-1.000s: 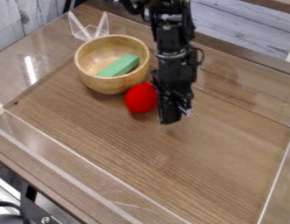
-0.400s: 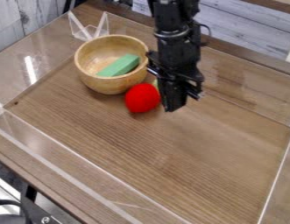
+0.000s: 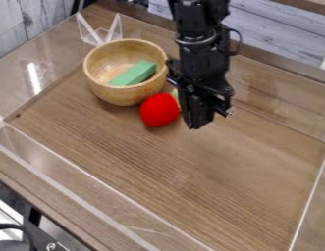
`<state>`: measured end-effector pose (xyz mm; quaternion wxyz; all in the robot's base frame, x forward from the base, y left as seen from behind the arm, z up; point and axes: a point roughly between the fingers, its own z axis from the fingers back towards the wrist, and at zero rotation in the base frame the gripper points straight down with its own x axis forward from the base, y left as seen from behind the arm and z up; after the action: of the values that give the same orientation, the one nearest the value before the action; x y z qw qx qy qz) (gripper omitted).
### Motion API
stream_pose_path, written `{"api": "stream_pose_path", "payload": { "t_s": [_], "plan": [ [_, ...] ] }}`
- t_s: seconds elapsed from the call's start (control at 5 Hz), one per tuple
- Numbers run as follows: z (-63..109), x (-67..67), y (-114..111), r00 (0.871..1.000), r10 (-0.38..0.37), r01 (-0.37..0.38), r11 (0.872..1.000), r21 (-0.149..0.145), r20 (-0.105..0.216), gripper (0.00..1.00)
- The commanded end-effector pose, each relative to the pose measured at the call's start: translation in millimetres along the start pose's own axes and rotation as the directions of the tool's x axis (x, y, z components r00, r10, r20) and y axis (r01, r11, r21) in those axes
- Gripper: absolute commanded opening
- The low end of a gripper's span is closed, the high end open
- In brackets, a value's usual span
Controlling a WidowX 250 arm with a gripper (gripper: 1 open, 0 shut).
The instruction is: Move the red object to the right side of the table
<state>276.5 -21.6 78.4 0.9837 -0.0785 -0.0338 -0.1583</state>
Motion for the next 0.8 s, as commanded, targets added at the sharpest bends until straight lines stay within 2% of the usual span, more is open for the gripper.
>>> {"api": "stream_pose_path", "payload": {
  "t_s": [0.0,0.4,0.6],
  "plan": [
    [4.5,2.0,12.7,0.999,-0.008,0.008,1.000,0.019,0.036,1.00],
    [-10.5,2.9,35.5,0.993,0.108,-0.110,0.993,0.049,0.048,1.00],
    [-16.4,7.6,42.4,0.994,0.099,-0.101,0.993,0.056,0.043,1.00]
  ]
}}
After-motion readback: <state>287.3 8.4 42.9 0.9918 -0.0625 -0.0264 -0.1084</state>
